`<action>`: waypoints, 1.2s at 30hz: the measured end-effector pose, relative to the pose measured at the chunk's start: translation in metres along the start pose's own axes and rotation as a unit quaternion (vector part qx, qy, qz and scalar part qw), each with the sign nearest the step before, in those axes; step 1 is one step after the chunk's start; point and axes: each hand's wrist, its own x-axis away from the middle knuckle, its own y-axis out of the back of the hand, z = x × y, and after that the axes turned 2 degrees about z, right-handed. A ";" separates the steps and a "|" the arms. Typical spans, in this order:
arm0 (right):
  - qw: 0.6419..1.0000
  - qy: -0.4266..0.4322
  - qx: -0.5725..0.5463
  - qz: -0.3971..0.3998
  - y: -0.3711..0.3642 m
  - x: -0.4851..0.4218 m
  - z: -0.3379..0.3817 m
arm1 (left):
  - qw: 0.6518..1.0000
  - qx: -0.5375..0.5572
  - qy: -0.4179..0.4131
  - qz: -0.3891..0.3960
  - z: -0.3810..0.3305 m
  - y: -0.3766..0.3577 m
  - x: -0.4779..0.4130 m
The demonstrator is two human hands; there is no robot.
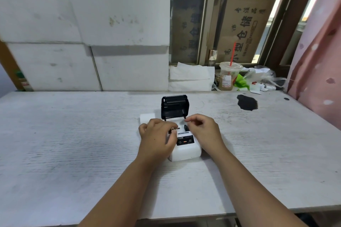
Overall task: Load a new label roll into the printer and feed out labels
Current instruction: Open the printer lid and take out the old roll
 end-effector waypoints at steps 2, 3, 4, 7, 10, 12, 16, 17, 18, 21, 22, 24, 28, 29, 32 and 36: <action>0.987 0.054 0.142 0.054 0.000 -0.006 0.012 | 1.000 0.000 -0.014 0.007 0.001 -0.001 0.000; 0.970 0.071 0.214 0.087 -0.001 -0.009 0.019 | 1.000 0.006 -0.020 0.007 0.002 -0.001 0.000; 0.952 0.075 0.274 0.117 -0.003 -0.013 0.026 | 1.000 0.011 -0.025 0.007 0.003 -0.001 0.000; 0.892 0.066 0.400 0.199 -0.013 -0.026 0.046 | 0.999 0.009 -0.038 -0.003 0.006 0.000 -0.001; 0.848 0.044 0.451 0.275 -0.018 -0.034 0.057 | 0.998 0.024 -0.052 -0.001 0.007 0.001 0.000; 0.829 0.036 0.465 0.309 -0.019 -0.035 0.063 | 0.998 0.027 -0.052 0.000 0.009 -0.001 0.000; 0.804 0.020 0.487 0.341 -0.022 -0.038 0.069 | 0.999 0.022 -0.043 -0.009 0.009 -0.002 -0.001; 0.801 0.019 0.490 0.344 -0.022 -0.038 0.070 | 0.999 0.021 -0.039 -0.012 0.009 -0.002 0.000; 0.800 0.018 0.491 0.345 -0.022 -0.038 0.069 | 0.999 0.021 -0.035 -0.014 0.008 -0.002 0.000; 0.805 0.017 0.484 0.342 -0.023 -0.039 0.066 | 0.999 0.021 -0.025 -0.015 0.008 -0.002 0.001; 0.808 0.018 0.480 0.340 -0.022 -0.038 0.065 | 0.999 0.022 -0.020 -0.014 0.008 -0.002 0.001; 0.813 0.025 0.475 0.336 -0.021 -0.037 0.065 | 0.999 0.026 -0.014 -0.014 0.007 -0.002 0.001; 0.818 0.045 0.465 0.337 -0.016 -0.035 0.066 | 0.999 0.040 -0.016 -0.015 0.006 -0.001 0.001; 0.817 0.050 0.464 0.338 -0.015 -0.035 0.066 | 0.999 0.043 -0.017 -0.014 0.006 -0.001 0.002; 0.823 0.067 0.455 0.334 -0.012 -0.036 0.062 | 0.999 0.048 -0.023 -0.008 0.005 0.000 0.001; 0.848 0.072 0.431 0.300 -0.008 -0.035 0.056 | 0.998 0.057 -0.021 0.002 0.007 -0.002 0.000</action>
